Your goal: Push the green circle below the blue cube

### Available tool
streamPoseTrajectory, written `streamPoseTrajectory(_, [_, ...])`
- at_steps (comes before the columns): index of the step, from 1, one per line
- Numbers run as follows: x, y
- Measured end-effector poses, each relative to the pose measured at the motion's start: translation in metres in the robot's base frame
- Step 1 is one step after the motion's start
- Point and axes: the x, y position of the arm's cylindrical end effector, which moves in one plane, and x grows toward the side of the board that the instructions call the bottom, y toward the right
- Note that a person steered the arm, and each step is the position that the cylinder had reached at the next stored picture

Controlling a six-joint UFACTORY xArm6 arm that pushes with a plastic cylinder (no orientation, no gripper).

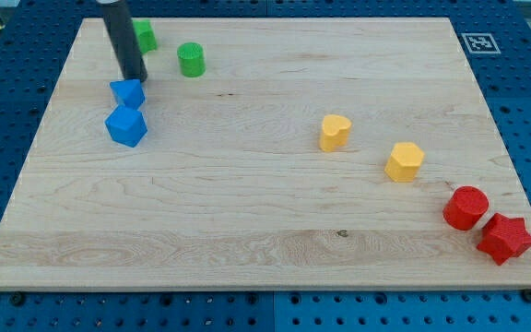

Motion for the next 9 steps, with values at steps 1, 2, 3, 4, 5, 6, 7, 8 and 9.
streamPoseTrajectory(1, [0.016, -0.003])
streamPoseTrajectory(2, [0.024, -0.003])
streamPoseTrajectory(3, [-0.001, -0.004])
streamPoseTrajectory(4, [-0.05, -0.034])
streamPoseTrajectory(5, [-0.086, -0.072])
streamPoseTrajectory(6, [-0.126, -0.066])
streamPoseTrajectory(7, [-0.137, -0.014])
streamPoseTrajectory(8, [-0.105, 0.047])
streamPoseTrajectory(9, [-0.06, 0.095])
